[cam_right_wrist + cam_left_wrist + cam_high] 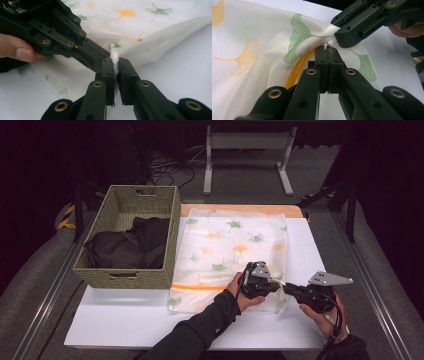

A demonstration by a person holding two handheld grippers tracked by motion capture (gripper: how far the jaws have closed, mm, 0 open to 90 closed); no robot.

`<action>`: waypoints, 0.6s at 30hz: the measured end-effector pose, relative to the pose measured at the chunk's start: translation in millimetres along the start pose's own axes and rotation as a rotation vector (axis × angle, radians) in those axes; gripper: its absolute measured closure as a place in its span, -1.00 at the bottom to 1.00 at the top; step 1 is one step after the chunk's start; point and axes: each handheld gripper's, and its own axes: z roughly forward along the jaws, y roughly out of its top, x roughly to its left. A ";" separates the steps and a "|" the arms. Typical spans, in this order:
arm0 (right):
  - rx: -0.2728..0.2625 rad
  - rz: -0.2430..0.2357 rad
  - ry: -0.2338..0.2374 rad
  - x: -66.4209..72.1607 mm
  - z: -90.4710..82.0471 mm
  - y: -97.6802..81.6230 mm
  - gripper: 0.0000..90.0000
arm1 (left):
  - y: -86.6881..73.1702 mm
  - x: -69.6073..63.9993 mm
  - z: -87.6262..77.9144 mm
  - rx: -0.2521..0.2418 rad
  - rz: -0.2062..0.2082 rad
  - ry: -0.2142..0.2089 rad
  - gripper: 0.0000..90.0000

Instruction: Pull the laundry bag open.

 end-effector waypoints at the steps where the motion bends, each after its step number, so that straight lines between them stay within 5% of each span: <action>1: 0.002 0.000 0.000 0.1 0.2 0.1 0.87 | -0.1 -0.2 0.9 0.001 0.000 -0.003 0.98; 9: -0.001 0.000 0.012 1.5 -0.6 0.4 0.87 | -2.2 1.2 3.2 -0.002 -0.002 -0.001 0.81; 18: -0.008 -0.018 -0.006 4.3 -1.8 -0.8 0.88 | -2.2 -1.8 3.7 -0.016 0.012 0.008 0.99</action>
